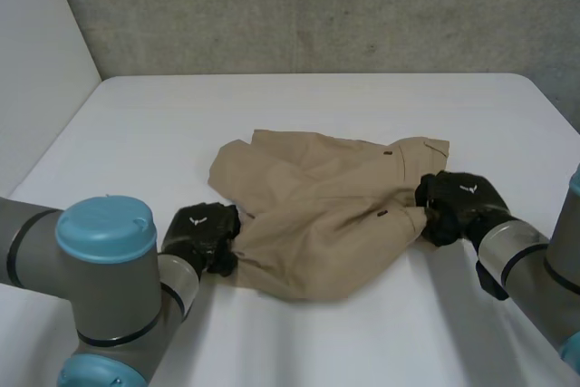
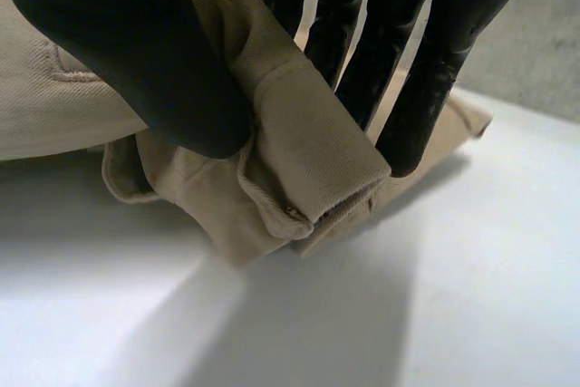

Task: Fold the shorts.

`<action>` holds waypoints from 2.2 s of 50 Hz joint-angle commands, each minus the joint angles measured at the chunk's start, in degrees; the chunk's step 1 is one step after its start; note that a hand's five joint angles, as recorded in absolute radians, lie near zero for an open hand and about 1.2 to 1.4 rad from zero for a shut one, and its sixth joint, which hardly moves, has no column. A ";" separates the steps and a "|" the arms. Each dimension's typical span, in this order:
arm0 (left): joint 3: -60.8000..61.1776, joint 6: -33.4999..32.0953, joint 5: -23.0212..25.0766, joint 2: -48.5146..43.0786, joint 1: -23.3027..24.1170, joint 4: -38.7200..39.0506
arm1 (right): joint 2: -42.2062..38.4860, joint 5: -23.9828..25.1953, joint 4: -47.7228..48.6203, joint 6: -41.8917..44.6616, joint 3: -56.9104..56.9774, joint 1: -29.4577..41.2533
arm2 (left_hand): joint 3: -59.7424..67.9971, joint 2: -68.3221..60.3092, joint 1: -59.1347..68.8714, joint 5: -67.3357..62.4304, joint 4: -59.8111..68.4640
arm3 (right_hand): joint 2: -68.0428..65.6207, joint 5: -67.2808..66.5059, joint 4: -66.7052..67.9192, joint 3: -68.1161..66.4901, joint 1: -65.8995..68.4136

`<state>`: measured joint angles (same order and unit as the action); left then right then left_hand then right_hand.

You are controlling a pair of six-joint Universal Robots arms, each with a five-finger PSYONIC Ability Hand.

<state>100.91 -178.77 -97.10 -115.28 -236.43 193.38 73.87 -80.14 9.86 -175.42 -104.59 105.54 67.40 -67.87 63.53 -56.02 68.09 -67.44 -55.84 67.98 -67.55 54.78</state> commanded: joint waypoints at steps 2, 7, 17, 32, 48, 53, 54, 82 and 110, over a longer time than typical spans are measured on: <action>-1.59 -2.28 0.24 12.79 -0.53 -1.34 | 8.81 -0.19 -7.29 11.12 5.17 0.45 | 12.60 -12.13 16.47 -13.98 11.91 | -12.56 -14.16 12.02 -12.45 25.22; -4.74 -8.07 0.42 26.04 -0.70 -6.95 | 16.65 -0.28 -13.89 16.15 11.24 0.45 | 12.60 -12.13 16.47 -13.98 11.91 | -12.56 -14.16 12.02 -12.45 25.22; -16.70 -8.79 0.51 42.86 -0.96 -12.94 | 27.64 0.25 -27.16 18.44 29.08 -0.51 | 12.60 -12.13 16.47 -13.98 11.91 | -12.56 -14.16 12.02 -12.45 25.22; -18.55 -8.88 0.60 26.74 -1.40 -13.65 | 15.09 -0.11 -32.27 26.88 32.17 1.42 | 12.60 -12.13 16.47 -13.98 11.91 | -12.56 -14.16 12.02 -12.45 25.22; -37.96 -9.32 0.60 -15.13 -7.90 -2.41 | -17.34 -14.32 -6.11 26.09 41.29 5.73 | 12.60 -12.13 16.47 -13.98 11.91 | -12.56 -14.16 12.02 -12.45 25.22; -42.02 -9.31 0.60 -18.49 -8.96 6.12 | -20.69 -20.67 11.64 27.14 42.62 6.69 | -38.30 38.77 -34.43 36.92 -38.99 | 57.44 55.84 -57.98 57.55 -44.78; -42.02 -9.14 0.51 -18.40 -8.96 7.17 | -20.78 -20.41 12.46 27.23 42.54 6.78 | -57.40 57.87 -53.53 56.02 -58.09 | 57.44 55.84 -57.98 57.55 -44.78; 2.26 -8.79 0.86 17.62 2.27 -8.26 | 1.89 9.90 -18.38 28.02 10.82 1.08 | -48.29 48.77 -44.42 46.91 -48.98 | 38.88 37.28 -39.43 39.00 -26.23; 5.35 -7.91 -4.58 6.39 -7.64 -8.29 | -2.06 22.48 -6.52 37.60 -3.96 -11.59 | -42.21 42.68 -38.34 40.83 -42.90 | 29.76 28.16 -30.31 29.88 -17.11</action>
<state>108.58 -186.37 -93.88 -105.99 -237.95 184.46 72.60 -57.17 -0.54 -137.09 -107.78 93.77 23.43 -23.45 23.45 -13.82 23.70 -35.67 -24.39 35.17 -35.20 30.61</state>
